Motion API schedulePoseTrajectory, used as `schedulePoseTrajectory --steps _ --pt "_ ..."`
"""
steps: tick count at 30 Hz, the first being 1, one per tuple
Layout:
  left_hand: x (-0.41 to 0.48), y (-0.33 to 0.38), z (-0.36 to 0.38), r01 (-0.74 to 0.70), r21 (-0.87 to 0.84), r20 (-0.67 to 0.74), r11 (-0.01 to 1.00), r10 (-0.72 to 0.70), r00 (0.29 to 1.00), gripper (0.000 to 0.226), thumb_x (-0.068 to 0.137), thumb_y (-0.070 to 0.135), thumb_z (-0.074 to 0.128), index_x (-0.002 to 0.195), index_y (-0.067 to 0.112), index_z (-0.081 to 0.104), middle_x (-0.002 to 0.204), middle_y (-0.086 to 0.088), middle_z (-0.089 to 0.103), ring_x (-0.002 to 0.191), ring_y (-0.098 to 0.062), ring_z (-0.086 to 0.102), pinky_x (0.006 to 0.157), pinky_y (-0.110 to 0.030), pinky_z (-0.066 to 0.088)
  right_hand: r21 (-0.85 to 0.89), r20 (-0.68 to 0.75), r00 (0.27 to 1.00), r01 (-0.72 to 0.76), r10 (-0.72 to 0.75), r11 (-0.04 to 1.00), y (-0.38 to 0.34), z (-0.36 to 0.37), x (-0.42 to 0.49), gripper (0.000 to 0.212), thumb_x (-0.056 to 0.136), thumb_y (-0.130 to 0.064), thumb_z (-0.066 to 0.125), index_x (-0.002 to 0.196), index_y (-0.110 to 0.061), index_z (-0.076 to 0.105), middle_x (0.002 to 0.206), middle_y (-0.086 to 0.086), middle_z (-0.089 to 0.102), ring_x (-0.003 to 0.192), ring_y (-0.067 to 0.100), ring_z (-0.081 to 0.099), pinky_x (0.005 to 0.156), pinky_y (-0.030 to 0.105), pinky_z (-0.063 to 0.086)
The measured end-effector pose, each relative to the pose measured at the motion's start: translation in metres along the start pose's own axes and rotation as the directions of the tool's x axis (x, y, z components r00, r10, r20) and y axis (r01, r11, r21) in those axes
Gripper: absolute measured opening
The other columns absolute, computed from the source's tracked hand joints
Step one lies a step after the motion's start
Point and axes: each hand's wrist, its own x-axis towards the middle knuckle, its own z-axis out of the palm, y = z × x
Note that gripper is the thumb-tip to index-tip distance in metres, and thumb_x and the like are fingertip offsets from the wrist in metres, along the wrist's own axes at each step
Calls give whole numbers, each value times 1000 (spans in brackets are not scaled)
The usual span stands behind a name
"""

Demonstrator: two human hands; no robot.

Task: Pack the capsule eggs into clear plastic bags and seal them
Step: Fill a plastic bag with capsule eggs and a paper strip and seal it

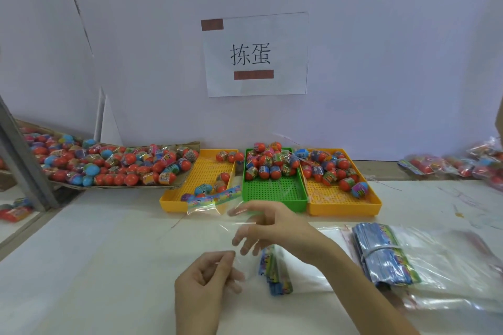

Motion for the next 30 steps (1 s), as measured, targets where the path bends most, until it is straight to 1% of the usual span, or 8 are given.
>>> schedulePoseTrajectory --steps 3,6,9,12,16,21,25,30 --pt "1 0 2 11 -31 -53 999 -13 999 17 89 11 73 76 0 71 52 -21 64 37 -19 55 45 -17 46 -48 -35 999 -11 10 999 3 2 1 46 86 -3 72 127 -21 62 90 12 76 71 22 71 60 25 54" --pt "1 0 3 16 -35 -71 999 -19 997 31 89 24 71 71 -1 69 50 -20 63 37 -18 55 44 -16 46 -67 -107 994 2 -9 998 6 2 5 55 85 -2 73 133 -21 55 85 10 75 65 20 66 56 28 53" --pt "1 1 4 37 -52 -124 998 -44 991 42 88 31 70 67 -4 64 45 -20 59 37 -18 56 44 -20 48 -88 -105 994 17 -27 996 6 3 6 75 81 -16 81 142 -37 42 104 10 71 75 19 67 67 33 55" --pt "1 1 6 39 -36 -184 999 -45 982 46 88 36 70 66 -4 63 39 -17 51 30 -14 46 49 -24 51 -161 78 997 7 6 987 4 4 0 105 72 -17 88 147 -55 27 124 -6 61 95 16 68 78 31 56" --pt "1 0 5 16 24 -233 1000 -10 973 45 86 39 73 63 2 63 37 -7 48 27 -11 36 31 -17 32 -318 145 989 17 31 948 5 14 -3 127 69 -14 92 149 -62 6 142 -15 44 115 11 61 85 34 59" --pt "2 0 7 -11 33 -244 999 18 970 32 86 32 76 67 10 64 39 -7 48 30 -9 40 32 -16 33 -434 146 989 49 16 900 7 19 -5 133 71 -18 91 150 -61 -7 154 -13 29 116 -2 58 86 30 58" --pt "3 0 6 2 -23 -240 1000 -8 971 23 85 30 78 81 12 64 46 -9 53 31 -10 41 32 -18 34 -485 107 994 81 -33 871 9 20 -4 131 72 -21 89 152 -56 -9 160 -23 14 123 -5 50 90 24 54" --pt "5 1 6 17 -51 -256 999 -30 966 27 82 38 77 95 18 62 58 -3 67 34 -11 55 46 -34 53 -534 7 990 120 -138 837 13 22 0 107 78 -16 76 156 -48 9 157 -22 18 128 -5 44 97 28 52"
